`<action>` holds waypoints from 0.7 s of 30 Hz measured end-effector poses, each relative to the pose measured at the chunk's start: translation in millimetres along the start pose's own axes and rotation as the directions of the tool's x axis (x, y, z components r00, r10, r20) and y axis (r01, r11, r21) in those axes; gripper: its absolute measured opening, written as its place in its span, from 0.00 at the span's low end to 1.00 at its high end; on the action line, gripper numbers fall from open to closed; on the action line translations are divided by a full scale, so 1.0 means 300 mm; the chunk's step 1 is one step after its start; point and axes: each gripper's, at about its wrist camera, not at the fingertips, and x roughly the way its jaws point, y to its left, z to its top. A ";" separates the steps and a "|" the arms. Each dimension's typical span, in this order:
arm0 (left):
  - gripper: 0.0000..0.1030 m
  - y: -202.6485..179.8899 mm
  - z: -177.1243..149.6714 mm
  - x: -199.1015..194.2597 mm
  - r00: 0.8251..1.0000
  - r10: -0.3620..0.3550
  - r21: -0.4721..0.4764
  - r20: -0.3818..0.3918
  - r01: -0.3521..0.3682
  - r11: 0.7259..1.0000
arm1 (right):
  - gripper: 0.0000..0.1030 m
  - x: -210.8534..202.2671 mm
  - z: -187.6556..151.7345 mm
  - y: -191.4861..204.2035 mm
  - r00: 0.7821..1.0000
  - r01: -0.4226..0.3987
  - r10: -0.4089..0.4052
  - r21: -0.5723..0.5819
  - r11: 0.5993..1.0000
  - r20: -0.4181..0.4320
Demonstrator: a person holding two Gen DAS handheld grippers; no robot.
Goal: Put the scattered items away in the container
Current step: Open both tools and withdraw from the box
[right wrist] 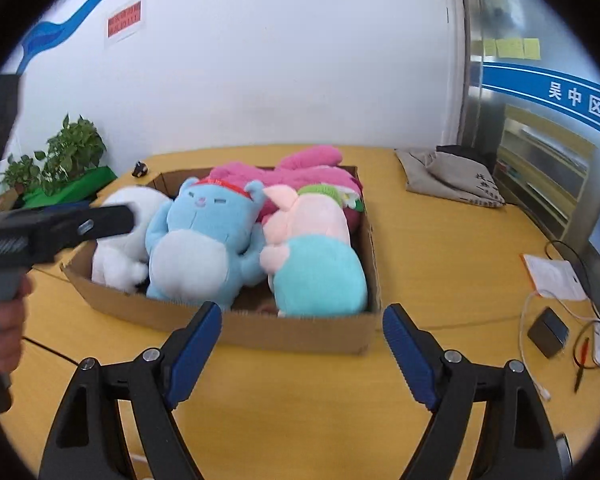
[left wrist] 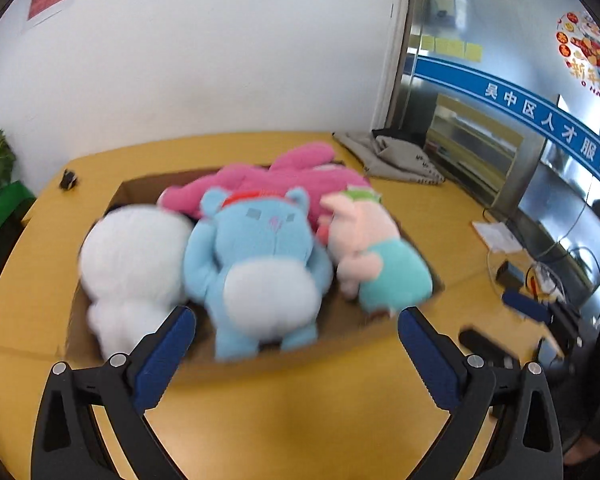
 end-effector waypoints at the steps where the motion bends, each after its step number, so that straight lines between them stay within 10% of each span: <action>1: 1.00 0.008 -0.037 -0.024 1.000 0.005 -0.011 -0.003 -0.005 1.000 | 0.81 -0.010 -0.012 0.012 1.000 0.022 -0.022 0.001 1.000 -0.007; 21: 1.00 0.006 -0.241 -0.179 0.999 0.025 -0.071 0.041 -0.022 0.997 | 0.81 -0.163 -0.110 0.092 0.996 0.086 -0.086 0.002 0.996 -0.023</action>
